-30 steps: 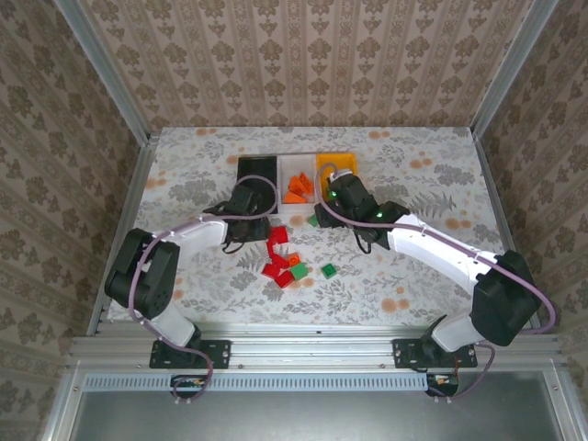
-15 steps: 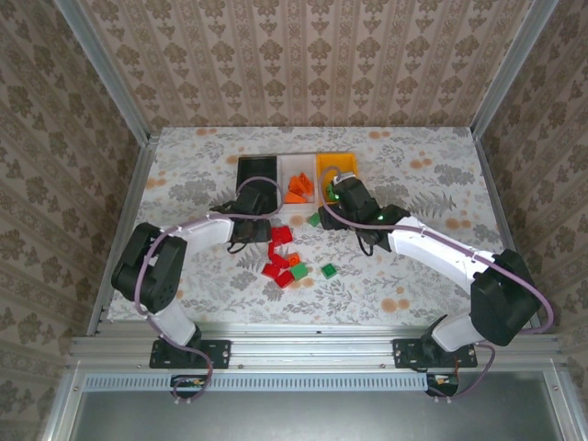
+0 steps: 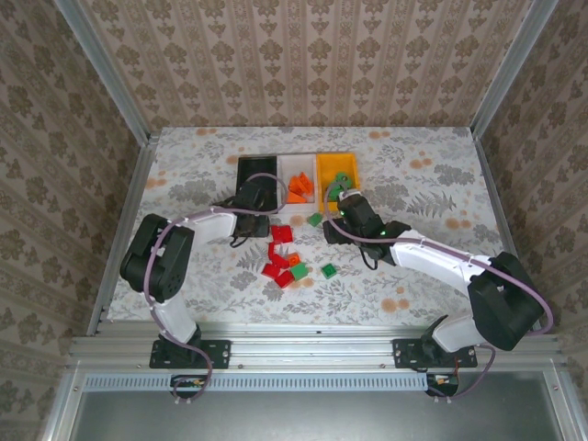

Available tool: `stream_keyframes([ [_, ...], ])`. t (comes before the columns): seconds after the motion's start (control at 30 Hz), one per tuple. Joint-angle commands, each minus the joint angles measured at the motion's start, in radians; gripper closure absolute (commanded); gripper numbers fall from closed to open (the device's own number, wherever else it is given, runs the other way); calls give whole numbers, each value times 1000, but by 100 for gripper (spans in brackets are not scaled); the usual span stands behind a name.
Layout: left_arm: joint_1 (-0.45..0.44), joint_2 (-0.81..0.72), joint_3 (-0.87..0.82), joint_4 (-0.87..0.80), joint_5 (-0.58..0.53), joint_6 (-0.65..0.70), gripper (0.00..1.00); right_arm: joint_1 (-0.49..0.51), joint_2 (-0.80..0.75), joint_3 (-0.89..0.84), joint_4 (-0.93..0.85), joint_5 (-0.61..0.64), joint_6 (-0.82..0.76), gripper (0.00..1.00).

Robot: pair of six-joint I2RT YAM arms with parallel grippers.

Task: Sort the legos into containers by color

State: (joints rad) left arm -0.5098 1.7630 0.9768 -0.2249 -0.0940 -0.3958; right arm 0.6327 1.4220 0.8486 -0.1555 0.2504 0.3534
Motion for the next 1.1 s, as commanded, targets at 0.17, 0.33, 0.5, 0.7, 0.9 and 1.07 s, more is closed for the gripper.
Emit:
stream_keyframes([
  [0.17,-12,-114,-106,42,-14,21,73,-4,-24,-90,191,-32,101,24],
  [0.33,-30,-285,-81,-28,-24,16,73,-4,22,-102,239,-33,119,24],
  [0.5,-21,-263,84,-123,-81,75,71,-3,31,-138,299,-15,145,23],
  [0.7,10,-12,330,-162,-102,58,73,-4,17,-151,297,28,159,23],
  [0.9,25,187,578,-278,-69,43,70,-5,2,-154,286,49,157,22],
  [1.07,25,193,612,-312,-79,17,44,-5,-2,-154,287,34,160,22],
])
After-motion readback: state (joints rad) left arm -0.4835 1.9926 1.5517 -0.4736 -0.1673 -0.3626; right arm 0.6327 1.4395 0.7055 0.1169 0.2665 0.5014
